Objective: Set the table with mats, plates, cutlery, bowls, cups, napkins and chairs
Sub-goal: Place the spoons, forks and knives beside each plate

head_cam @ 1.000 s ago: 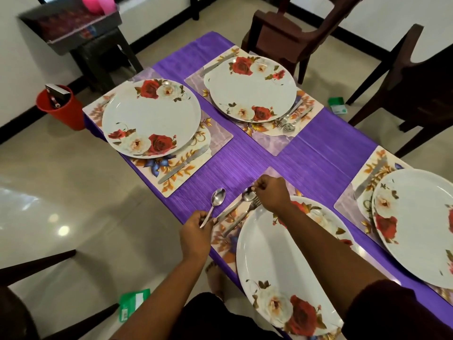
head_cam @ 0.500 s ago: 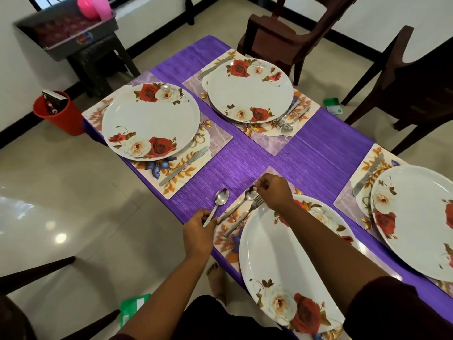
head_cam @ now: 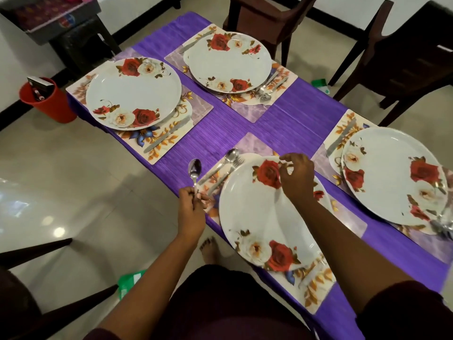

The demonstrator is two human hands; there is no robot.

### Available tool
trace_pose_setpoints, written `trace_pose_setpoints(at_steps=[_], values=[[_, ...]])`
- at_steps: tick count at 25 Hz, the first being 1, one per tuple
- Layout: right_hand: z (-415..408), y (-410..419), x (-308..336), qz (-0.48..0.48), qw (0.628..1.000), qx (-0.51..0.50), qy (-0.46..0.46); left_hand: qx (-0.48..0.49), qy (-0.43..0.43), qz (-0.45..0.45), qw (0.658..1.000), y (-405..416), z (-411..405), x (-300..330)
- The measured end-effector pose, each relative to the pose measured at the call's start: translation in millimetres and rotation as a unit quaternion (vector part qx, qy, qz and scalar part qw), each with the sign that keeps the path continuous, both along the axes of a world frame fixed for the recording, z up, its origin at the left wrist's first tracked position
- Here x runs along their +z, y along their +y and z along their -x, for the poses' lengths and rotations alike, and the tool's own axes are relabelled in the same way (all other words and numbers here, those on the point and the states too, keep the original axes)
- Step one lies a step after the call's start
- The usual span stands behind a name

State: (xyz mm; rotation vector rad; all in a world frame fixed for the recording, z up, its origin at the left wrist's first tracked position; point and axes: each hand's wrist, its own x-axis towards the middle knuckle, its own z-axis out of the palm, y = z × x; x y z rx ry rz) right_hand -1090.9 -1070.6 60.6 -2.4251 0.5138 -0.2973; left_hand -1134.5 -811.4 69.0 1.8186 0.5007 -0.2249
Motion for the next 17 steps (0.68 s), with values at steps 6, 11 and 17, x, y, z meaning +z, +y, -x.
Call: trace_pose_setpoints(at_steps=[6, 11, 17], values=[[89.4, -69.6, -13.2, -0.037, 0.996, -0.070, 0.027, 0.027, 0.068, -0.033, 0.997, -21.8, 78.8, -0.7], [130.5, -90.7, -23.4, -0.108, 0.979, -0.111, 0.130, -0.020, 0.061, -0.040, 0.997, -35.1, 114.1, -8.3], [136.0, -95.3, -20.0, -0.087, 0.979, -0.085, 0.165, -0.039, 0.059, -0.058, 0.996, -47.6, 118.4, -9.3]])
